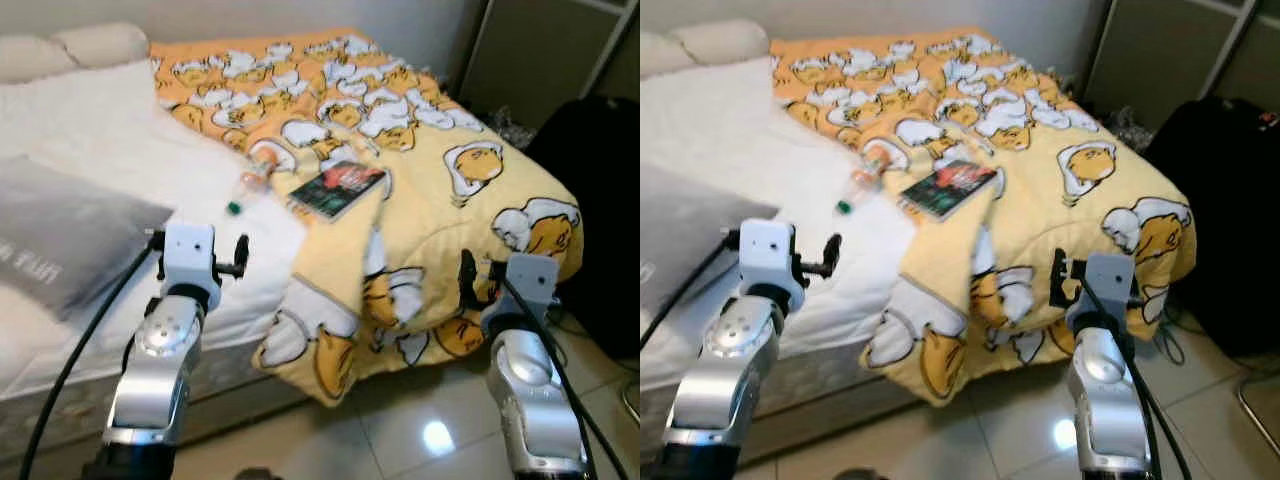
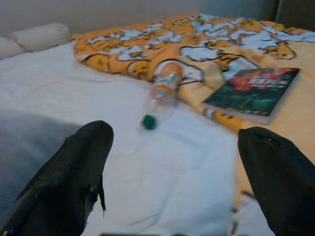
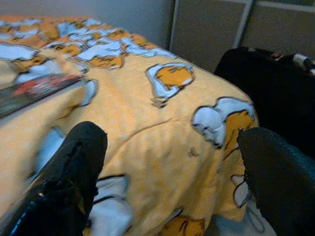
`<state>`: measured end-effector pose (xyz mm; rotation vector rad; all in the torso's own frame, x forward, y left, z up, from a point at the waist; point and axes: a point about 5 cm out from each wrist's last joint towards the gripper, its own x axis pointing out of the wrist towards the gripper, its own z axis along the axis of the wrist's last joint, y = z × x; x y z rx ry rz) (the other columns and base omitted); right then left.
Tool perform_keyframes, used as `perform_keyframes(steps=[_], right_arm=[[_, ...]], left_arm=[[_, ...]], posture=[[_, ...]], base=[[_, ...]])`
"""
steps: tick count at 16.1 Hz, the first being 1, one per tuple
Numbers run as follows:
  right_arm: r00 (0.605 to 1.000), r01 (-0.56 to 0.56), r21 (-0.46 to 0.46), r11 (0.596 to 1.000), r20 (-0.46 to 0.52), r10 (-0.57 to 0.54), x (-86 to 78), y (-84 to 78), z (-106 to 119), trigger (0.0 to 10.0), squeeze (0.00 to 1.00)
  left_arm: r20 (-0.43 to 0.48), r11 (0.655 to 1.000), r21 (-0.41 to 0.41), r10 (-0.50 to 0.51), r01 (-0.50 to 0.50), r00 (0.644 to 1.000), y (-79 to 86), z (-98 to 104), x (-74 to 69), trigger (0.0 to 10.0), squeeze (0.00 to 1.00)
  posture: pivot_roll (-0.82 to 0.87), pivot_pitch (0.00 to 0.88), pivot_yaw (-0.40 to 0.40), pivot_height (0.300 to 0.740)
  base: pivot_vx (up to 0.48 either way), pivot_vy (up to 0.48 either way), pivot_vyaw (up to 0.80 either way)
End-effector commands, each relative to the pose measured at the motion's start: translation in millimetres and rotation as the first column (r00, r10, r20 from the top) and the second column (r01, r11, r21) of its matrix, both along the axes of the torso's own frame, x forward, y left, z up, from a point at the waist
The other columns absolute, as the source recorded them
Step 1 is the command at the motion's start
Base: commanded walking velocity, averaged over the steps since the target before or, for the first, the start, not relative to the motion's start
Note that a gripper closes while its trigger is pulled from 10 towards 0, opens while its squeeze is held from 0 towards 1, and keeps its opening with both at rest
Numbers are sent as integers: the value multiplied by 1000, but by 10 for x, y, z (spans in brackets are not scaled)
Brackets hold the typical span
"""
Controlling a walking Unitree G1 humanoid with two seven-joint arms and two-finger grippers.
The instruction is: Clean up the room
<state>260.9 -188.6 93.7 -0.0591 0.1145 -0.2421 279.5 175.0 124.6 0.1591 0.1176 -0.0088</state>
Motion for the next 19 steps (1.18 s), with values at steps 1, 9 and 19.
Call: perform_keyframes(steps=[1, 9, 19], right_arm=[[1000, -12, -5, 1000, 10, 12, 24, 29, 30, 10000, 0], [1000, -17, -9, 1000, 9, 18, 45, 33, 31, 10000, 0], [1000, -17, -16, 1000, 17, 17, 46, 38, 25, 10000, 0]], left_arm=[[4, 1000, 15, 15, -15, 1000, 47, 19, -5, 10000, 0], [6, 1000, 16, 20, -20, 1000, 52, 16, -9, 10000, 0], [52, 1000, 24, 1, -2, 999, 16, 77, 15, 10000, 0]], posture=[[61, 0, 5, 740], [63, 0, 0, 740], [66, 0, 1, 740]], base=[[0, 334, 0], [0, 330, 0], [0, 164, 0]])
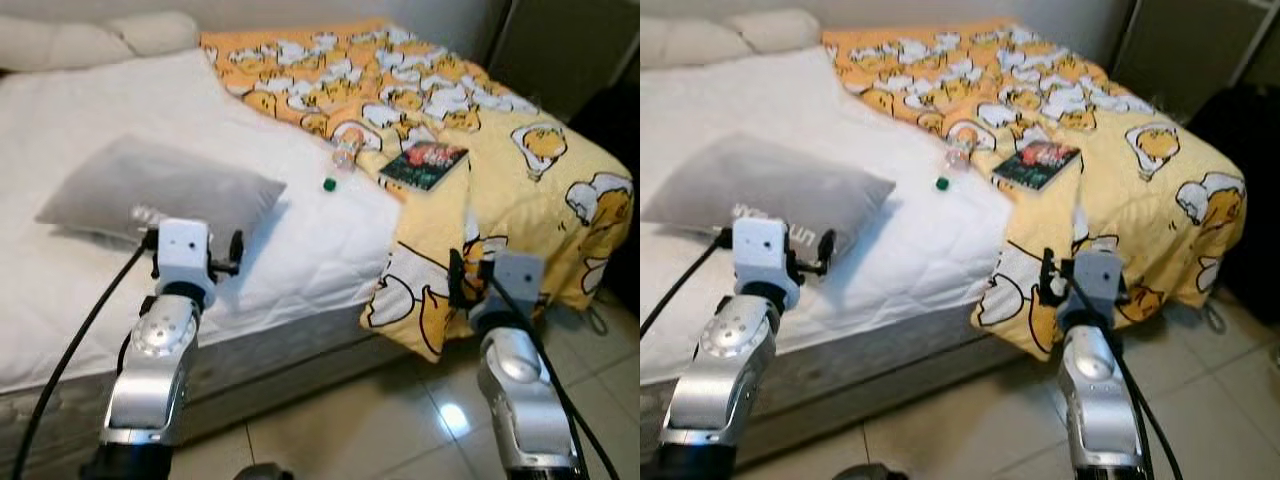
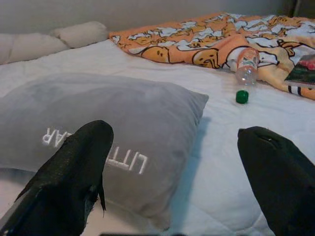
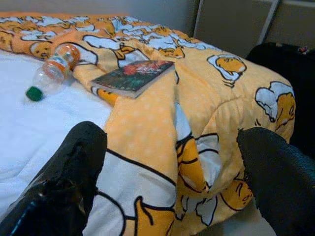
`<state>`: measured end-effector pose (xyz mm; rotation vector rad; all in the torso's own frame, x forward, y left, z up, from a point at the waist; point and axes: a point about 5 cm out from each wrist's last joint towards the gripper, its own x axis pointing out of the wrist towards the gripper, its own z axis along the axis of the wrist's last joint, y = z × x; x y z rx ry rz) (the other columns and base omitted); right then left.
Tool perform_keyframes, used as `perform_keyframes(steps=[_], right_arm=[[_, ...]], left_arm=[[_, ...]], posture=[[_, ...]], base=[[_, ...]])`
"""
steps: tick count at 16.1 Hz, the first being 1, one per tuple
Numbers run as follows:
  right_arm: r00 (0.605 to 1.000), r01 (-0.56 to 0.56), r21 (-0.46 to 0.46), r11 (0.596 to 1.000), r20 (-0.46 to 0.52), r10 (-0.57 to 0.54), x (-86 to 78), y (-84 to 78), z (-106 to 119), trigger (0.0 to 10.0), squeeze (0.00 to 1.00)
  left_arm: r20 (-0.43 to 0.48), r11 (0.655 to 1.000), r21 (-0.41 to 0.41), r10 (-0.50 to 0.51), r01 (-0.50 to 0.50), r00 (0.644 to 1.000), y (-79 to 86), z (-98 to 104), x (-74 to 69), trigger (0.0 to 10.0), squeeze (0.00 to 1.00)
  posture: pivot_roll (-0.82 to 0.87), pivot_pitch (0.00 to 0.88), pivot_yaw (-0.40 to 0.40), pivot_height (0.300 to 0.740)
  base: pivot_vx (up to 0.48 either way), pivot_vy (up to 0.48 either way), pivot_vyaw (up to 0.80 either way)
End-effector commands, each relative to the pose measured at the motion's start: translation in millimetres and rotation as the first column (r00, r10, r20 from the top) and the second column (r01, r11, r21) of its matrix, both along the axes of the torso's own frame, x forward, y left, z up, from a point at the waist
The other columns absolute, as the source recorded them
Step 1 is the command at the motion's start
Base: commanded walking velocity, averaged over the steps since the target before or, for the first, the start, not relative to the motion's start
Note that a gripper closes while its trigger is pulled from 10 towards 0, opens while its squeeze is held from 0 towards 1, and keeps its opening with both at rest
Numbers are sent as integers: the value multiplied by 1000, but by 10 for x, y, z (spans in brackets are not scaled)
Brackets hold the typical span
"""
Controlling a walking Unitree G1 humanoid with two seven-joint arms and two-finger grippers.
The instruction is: Clean up the room
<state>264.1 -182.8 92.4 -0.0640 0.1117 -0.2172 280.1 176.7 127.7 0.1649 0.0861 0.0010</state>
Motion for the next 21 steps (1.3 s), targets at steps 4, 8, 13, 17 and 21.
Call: perform_keyframes(steps=[4, 8, 13, 17, 21], right_arm=[[999, 15, -4, 1000, 30, -14, 21, -26, 53, 10000, 0], [999, 22, -3, 1000, 26, -22, 17, -39, 47, 10000, 0], [999, 36, -2, 999, 26, -36, 19, -60, 52, 10000, 0], [999, 38, -5, 999, 26, -38, 33, -70, 59, 10000, 0], [999, 42, -4, 999, 28, -42, 33, -71, 63, 10000, 0]], left_arm=[[30, 1000, 4, -22, 22, 999, -17, 52, -1, 10000, 0], [30, 1000, 5, -29, 29, 999, -36, 54, 6, 10000, 0], [30, 999, 0, -34, 34, 999, -55, 54, 20, 10000, 0], [34, 999, -3, -33, 33, 999, -60, 65, 41, 10000, 0], [35, 999, -6, -36, 36, 999, -67, 65, 47, 10000, 0]], posture=[[65, 0, 2, 740], [64, 0, 2, 740], [60, 0, 5, 740], [60, 0, 4, 740], [56, 0, 8, 740]], base=[[257, 0, 0], [368, 0, 0], [371, 0, 0], [371, 0, 0], [370, 0, 0]])
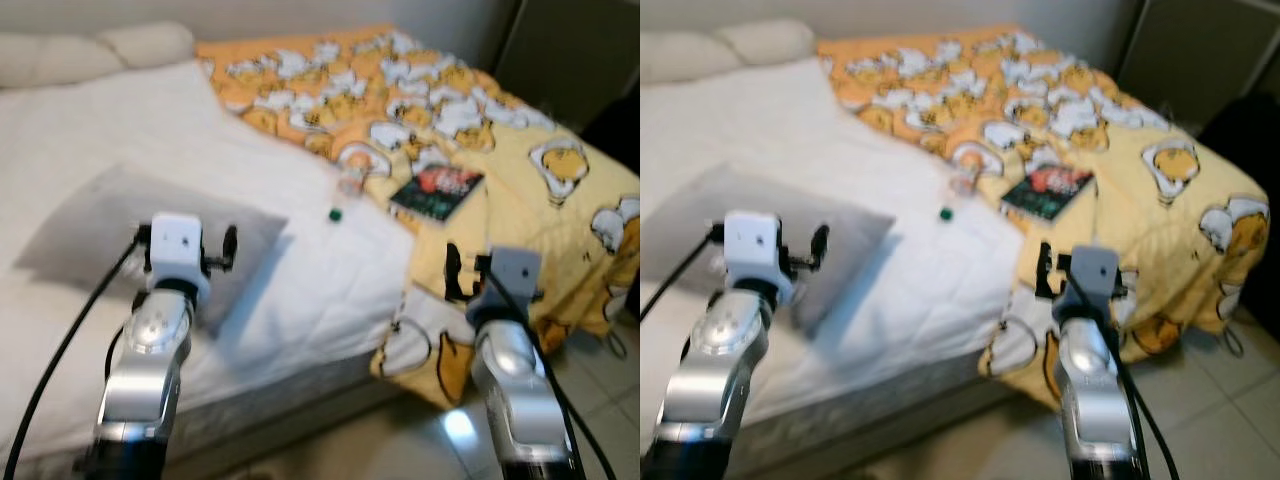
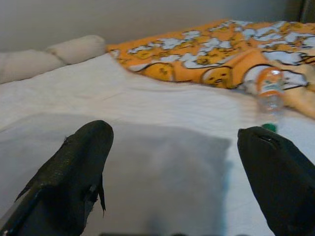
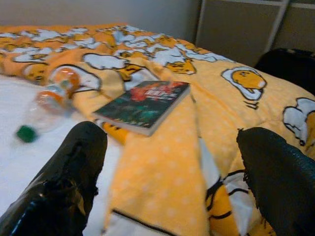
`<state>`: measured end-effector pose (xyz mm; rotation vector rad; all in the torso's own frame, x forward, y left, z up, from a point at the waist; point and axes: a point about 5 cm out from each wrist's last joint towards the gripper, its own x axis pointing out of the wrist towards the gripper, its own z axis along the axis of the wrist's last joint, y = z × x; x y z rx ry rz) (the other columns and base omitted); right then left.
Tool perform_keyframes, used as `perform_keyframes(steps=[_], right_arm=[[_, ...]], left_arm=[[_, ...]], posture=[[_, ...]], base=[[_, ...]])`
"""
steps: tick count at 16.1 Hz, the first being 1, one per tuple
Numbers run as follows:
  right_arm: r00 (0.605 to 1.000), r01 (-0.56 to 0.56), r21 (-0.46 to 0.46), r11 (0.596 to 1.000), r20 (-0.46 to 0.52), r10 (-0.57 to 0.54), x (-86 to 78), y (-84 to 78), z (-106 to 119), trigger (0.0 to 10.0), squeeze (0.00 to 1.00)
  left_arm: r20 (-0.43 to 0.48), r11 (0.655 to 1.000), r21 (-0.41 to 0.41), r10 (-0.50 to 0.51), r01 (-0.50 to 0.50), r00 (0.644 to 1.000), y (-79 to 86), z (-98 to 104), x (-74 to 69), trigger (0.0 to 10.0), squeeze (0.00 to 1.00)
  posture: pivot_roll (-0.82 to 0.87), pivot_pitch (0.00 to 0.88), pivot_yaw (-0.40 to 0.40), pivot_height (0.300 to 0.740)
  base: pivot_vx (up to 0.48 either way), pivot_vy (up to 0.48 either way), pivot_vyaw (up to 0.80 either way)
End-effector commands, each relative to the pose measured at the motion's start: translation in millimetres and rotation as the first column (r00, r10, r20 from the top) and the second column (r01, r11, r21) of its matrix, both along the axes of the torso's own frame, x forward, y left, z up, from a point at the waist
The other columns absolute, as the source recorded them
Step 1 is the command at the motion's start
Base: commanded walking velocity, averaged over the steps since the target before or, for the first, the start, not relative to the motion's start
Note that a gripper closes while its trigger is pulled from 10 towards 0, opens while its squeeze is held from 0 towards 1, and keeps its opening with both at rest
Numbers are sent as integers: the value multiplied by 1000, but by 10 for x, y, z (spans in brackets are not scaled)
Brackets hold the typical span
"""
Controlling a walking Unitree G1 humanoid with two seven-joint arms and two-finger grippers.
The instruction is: Clean up the room
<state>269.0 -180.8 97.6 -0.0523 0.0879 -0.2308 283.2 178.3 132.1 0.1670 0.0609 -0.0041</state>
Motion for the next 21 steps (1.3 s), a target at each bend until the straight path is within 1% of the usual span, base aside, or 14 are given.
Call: perform_keyframes(steps=[1, 5, 6, 7, 9, 11, 13, 15, 21], right_arm=[[1000, 30, -13, 999, 3, -30, -16, -92, 12, 10000, 0], [1000, 13, -16, 1000, 11, -13, -2, -79, 32, 10000, 0], [1000, -12, -35, 999, 18, 13, 8, -65, 53, 10000, 0], [998, -48, -71, 996, 24, 50, 19, -41, 80, 10000, 0], [995, -92, -88, 992, 17, 94, 33, 11, 82, 10000, 0], [995, -100, -85, 991, 19, 102, 32, 28, 84, 10000, 0], [996, -82, -81, 993, 15, 84, 31, -5, 80, 10000, 0], [997, -72, -69, 995, 12, 73, 30, -47, 77, 10000, 0], [997, -78, -60, 995, 5, 79, 47, -40, 73, 10000, 0]], left_arm=[[10, 1000, -8, -29, 29, 1000, -85, 22, 18, 10000, 0], [10, 1000, -10, -29, 29, 1000, -89, 20, 24, 10000, 0], [9, 1000, -10, -29, 29, 1000, -88, 17, 25, 10000, 0], [7, 1000, -9, -29, 29, 1000, -87, 9, 25, 10000, 0], [0, 999, -10, -31, 31, 1000, -91, -17, 16, 10000, 0], [-6, 999, -10, -36, 36, 999, -111, -33, 1, 10000, 0], [-8, 999, -8, -37, 37, 999, -121, -39, -2, 10000, 0], [-11, 1000, 13, -16, 16, 1000, -126, -52, -5, 10000, 0], [-2, 1000, 10, -13, 13, 1000, -144, -49, -33, 10000, 0]], posture=[[56, 0, 8, 740], [55, 0, 8, 740], [55, 0, 7, 740], [54, 0, 7, 740], [53, 0, 6, 740], [51, 0, 4, 740], [49, 0, 5, 740], [48, 0, 5, 740], [53, 0, -2, 740]], base=[[371, 0, 0], [368, 0, 0], [356, 0, 0], [341, 0, 800], [336, 0, 800], [313, 0, 800], [291, 0, 800], [0, 0, 0], [0, 0, 0]])
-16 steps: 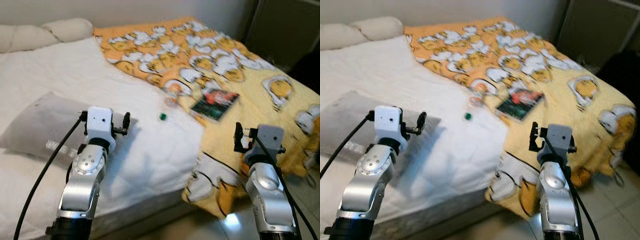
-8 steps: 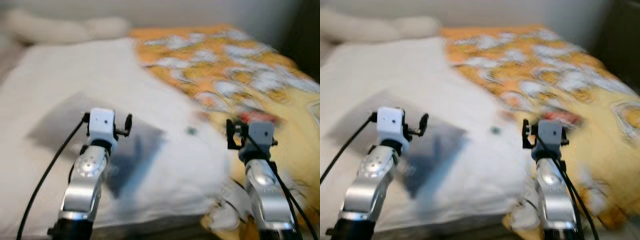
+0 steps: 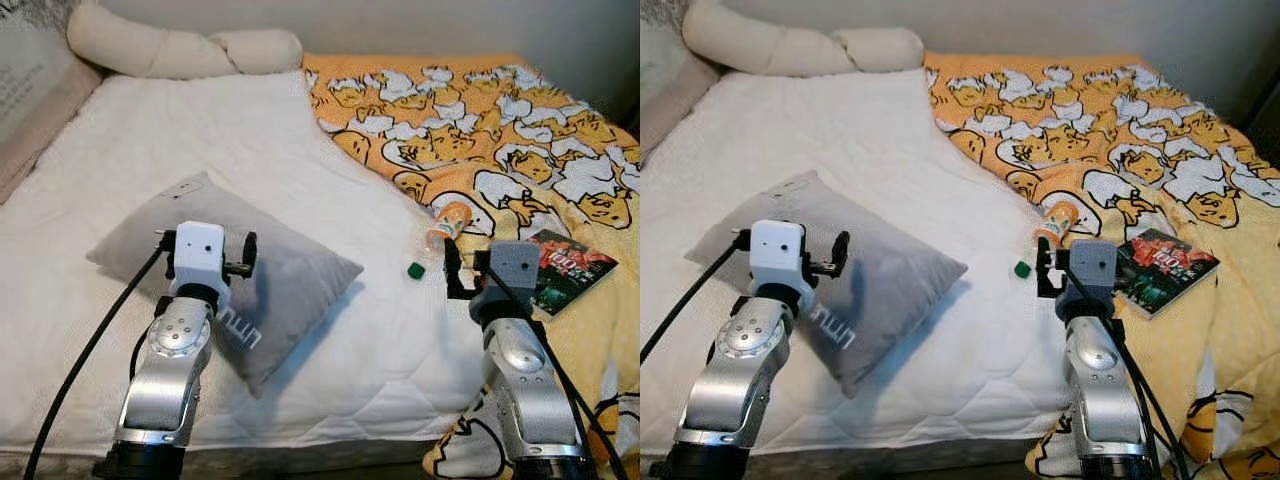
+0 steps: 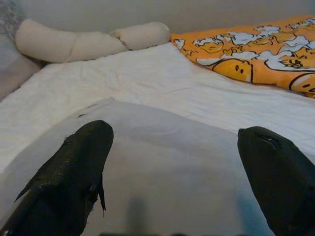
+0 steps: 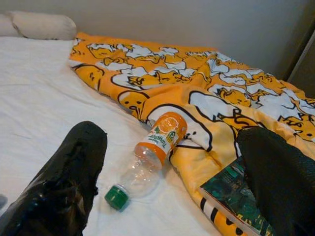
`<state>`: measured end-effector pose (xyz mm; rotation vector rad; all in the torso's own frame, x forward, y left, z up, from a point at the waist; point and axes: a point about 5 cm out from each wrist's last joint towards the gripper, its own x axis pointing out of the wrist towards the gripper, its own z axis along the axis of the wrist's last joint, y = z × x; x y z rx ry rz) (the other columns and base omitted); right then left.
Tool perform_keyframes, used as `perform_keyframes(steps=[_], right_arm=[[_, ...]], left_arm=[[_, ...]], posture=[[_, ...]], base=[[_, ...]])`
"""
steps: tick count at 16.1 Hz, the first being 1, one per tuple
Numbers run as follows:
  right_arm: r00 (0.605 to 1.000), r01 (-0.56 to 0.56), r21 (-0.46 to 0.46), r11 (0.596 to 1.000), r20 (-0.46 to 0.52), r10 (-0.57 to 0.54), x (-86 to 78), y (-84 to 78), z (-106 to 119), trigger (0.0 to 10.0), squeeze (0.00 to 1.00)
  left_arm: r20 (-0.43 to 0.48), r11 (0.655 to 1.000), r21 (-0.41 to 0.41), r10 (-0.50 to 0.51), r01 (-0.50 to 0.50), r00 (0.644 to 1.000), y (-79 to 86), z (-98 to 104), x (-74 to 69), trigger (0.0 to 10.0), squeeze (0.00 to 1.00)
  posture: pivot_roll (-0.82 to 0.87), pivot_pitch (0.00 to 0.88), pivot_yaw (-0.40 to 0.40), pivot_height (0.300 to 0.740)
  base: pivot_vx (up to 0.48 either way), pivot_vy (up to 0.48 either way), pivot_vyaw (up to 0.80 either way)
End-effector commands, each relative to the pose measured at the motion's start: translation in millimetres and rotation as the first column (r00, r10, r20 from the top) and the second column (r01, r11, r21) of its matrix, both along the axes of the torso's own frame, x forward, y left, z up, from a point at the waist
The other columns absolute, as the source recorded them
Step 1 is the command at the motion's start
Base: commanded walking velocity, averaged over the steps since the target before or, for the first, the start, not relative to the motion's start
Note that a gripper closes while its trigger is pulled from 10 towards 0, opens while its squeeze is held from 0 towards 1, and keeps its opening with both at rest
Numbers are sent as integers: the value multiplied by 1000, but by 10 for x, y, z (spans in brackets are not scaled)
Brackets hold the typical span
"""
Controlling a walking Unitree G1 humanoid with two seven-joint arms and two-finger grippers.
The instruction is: Clean up the room
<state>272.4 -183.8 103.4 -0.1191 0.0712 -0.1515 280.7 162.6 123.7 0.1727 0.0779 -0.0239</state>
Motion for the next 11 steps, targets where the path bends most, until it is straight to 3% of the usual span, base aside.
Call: perform_keyframes(steps=[1, 3, 4, 6, 8, 11], right_arm=[[1000, 4, 5, 1000, 0, -4, 13, -10, 15, 10000, 0], [1000, -2, -21, 1000, 2, 2, 14, -13, 23, 10000, 0], [1000, -17, -47, 999, 5, 17, 19, 0, 36, 10000, 0], [1000, 28, 0, 1000, -10, -28, 12, -25, -2, 10000, 0], [1000, 26, -12, 1000, -2, -26, 10, -38, 13, 10000, 0], [1000, 27, -11, 1000, 1, -27, 12, -39, 16, 10000, 0]], left_arm=[[17, 1000, 5, 5, -5, 1000, 14, 35, -8, 10000, 0], [23, 1000, 27, -4, 4, 1000, -4, 42, -7, 10000, 0], [26, 1000, 29, -6, 6, 1000, -14, 47, -5, 10000, 0], [18, 999, 29, -20, 20, 1000, -38, 29, -14, 10000, 0], [-9, 1000, -28, 4, -4, 1000, -28, -5, -16, 10000, 0], [11, 1000, -17, -2, 2, 1000, -30, 17, -7, 10000, 0]], posture=[[53, 0, -2, 740], [53, 0, -1, 740], [51, 0, 0, 740], [49, 0, 3, 740], [47, 0, 4, 740], [45, 0, 4, 740]], base=[[0, 0, 0], [0, 0, 0], [0, -442, 800], [0, -480, 684], [0, 0, 0], [0, 0, 0]])
